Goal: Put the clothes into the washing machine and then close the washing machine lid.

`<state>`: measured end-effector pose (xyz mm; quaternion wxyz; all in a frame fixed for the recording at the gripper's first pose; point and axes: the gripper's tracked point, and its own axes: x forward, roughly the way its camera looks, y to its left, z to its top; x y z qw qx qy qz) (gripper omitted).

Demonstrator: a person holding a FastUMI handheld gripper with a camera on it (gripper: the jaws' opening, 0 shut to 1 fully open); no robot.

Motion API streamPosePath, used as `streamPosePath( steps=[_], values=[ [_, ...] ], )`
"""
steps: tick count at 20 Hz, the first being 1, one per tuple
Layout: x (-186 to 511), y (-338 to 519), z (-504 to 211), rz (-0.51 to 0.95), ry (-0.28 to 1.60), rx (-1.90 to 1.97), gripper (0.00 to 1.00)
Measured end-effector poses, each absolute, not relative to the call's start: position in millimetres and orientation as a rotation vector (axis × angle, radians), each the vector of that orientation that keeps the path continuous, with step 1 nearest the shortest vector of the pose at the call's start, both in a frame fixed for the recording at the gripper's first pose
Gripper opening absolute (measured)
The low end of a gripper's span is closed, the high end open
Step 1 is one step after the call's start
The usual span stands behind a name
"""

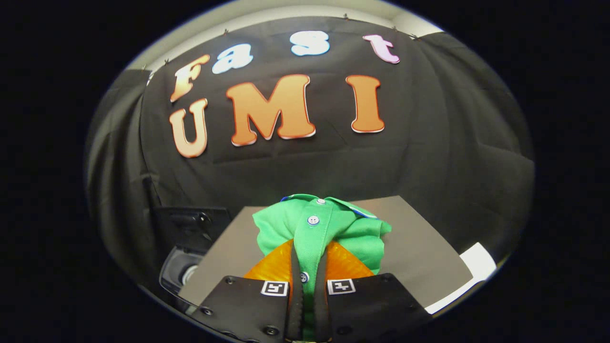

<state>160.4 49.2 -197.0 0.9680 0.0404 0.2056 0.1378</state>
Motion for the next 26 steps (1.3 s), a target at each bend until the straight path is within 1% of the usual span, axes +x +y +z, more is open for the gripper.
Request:
streamPosePath(
  steps=[5, 10, 19, 26],
  values=[
    [144.7, 57.8, -153.5, 0.325, 0.277, 0.118, 0.16],
    [130.2, 54.9, -103.2, 0.326, 0.179, 0.156, 0.16],
    [107.7, 53.2, -59.4, 0.382, 0.111, 0.146, 0.16],
    [80.9, 90.4, -10.0, 0.34, 0.04, 0.173, 0.16]
  ],
)
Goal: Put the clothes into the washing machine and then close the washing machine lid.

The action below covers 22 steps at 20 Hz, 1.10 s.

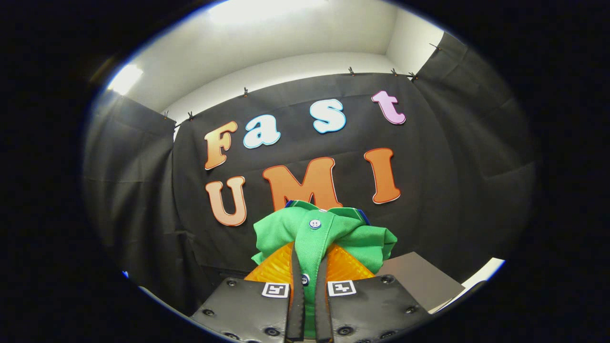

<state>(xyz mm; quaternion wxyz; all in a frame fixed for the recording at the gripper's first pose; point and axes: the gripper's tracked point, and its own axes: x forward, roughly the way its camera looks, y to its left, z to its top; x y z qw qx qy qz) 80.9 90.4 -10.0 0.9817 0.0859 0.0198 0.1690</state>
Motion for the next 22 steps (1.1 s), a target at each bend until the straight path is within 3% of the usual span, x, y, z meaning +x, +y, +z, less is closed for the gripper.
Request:
streamPosePath(
  steps=[11, 22],
  values=[
    [69.5, 240.8, -2.0, 0.391, 0.032, 0.155, 0.16],
    [91.3, 378.4, -110.5, 0.507, 0.209, 0.135, 0.16]
  ],
)
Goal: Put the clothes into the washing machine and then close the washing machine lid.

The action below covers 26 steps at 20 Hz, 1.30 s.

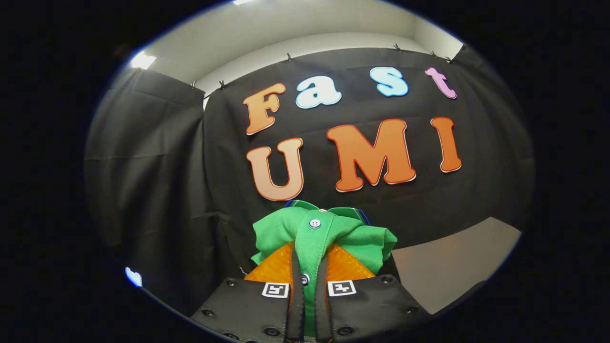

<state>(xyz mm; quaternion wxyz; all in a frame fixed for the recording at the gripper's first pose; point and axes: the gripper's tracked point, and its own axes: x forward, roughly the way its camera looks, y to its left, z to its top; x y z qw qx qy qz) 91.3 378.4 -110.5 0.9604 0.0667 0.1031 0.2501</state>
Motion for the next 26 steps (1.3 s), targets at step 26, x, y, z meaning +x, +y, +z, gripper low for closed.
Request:
streamPosePath(
  steps=[26],
  values=[
    [109.1, 460.5, -510.6, 0.373, 0.972, 0.07, 0.17]
  ],
)
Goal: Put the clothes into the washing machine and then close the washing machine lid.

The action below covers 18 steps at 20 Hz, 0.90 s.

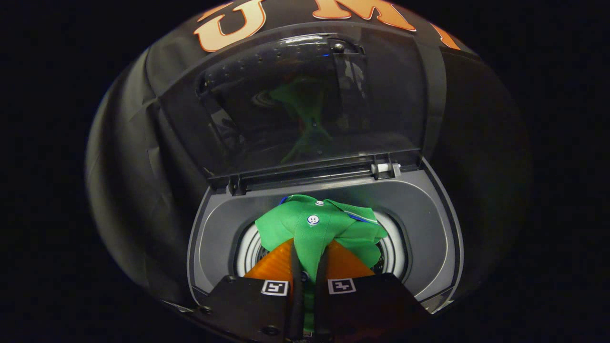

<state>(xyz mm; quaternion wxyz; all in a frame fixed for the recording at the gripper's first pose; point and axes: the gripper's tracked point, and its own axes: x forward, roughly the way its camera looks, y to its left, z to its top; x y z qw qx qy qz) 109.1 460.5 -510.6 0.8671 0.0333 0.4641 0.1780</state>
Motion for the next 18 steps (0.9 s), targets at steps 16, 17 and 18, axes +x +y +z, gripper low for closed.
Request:
streamPosePath(
  steps=[16, 17, 18],
  values=[
    [109.7, 478.3, -528.5, 0.378, 1.019, 0.009, 0.53],
    [110.3, 477.3, -529.3, 0.372, 1.023, 0.004, 0.64],
    [108.8, 476.7, -529.8, 0.372, 1.028, 0.008, 0.75]
  ],
)
